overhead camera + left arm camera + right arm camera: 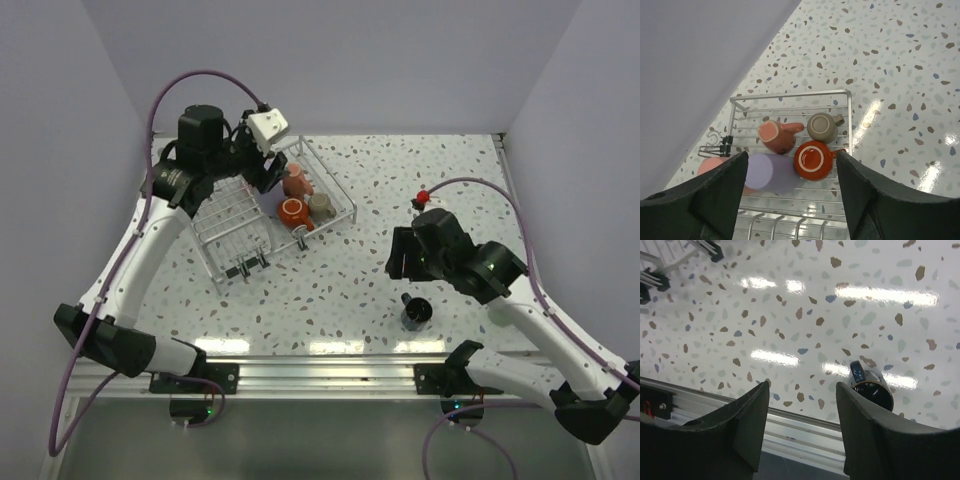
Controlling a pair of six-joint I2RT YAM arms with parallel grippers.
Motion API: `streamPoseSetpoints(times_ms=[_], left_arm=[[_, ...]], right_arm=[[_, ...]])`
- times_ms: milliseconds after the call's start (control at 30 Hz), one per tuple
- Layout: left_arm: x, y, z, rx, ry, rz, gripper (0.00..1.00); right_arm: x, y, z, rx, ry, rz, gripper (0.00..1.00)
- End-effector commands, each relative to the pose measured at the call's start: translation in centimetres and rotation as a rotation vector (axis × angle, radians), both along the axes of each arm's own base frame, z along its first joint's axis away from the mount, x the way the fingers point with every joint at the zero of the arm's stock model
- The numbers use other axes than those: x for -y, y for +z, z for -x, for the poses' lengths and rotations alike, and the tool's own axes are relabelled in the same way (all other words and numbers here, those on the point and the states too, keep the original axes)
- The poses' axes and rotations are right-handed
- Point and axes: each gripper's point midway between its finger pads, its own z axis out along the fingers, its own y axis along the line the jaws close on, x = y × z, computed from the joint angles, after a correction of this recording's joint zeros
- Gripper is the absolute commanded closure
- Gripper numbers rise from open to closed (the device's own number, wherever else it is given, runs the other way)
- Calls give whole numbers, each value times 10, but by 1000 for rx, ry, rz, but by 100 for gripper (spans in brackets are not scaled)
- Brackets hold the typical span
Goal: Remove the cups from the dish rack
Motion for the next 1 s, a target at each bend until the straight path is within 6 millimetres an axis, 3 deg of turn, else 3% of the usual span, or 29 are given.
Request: streamPoseSetpoints(times_ms=[0,33,67,133,233,367,400,467,500,567,667,767,833,967], left_arm=[[-1,1,-17,66,-18,-138,27],[1,-16,-24,57,-45,-210,28],[0,-13,-32,79,-36,-247,29],[5,-34,-41,78,-85,-347,30],[11,-49,-51,79,-117,-415,31],[23,-56,-57,41,-126,-371,32],[25,-54,-58,40,-124,-353,32],[29,-55,-56,16,-123,-321,32],[30,-55,-56,12,-119,-312,32],[31,-54,-56,-3,-107,-296,32],[27,-54,-55,-21,-74,-286,32],[23,-53,-53,-35,-40,-274,31],[20,-46,-51,-25,-20,-257,31],[10,-37,-53,-15,60,-246,28]], right_arm=[[-7,36,-6,126,117,-22,40],[-12,41,-10,154,131,-38,39],[-13,44,-12,168,138,-41,39],[-20,49,-18,191,169,-49,39],[-36,61,-29,236,218,-69,39],[-65,73,-53,331,331,-85,40],[-72,67,-63,346,372,-46,40],[-88,77,-84,420,409,-42,41],[-98,65,-95,413,458,1,41],[-112,78,-114,467,495,7,41],[-121,62,-154,440,531,31,41],[-131,44,-179,389,575,-19,43],[-140,39,-188,385,602,-37,45],[-154,5,-201,335,677,-20,46]])
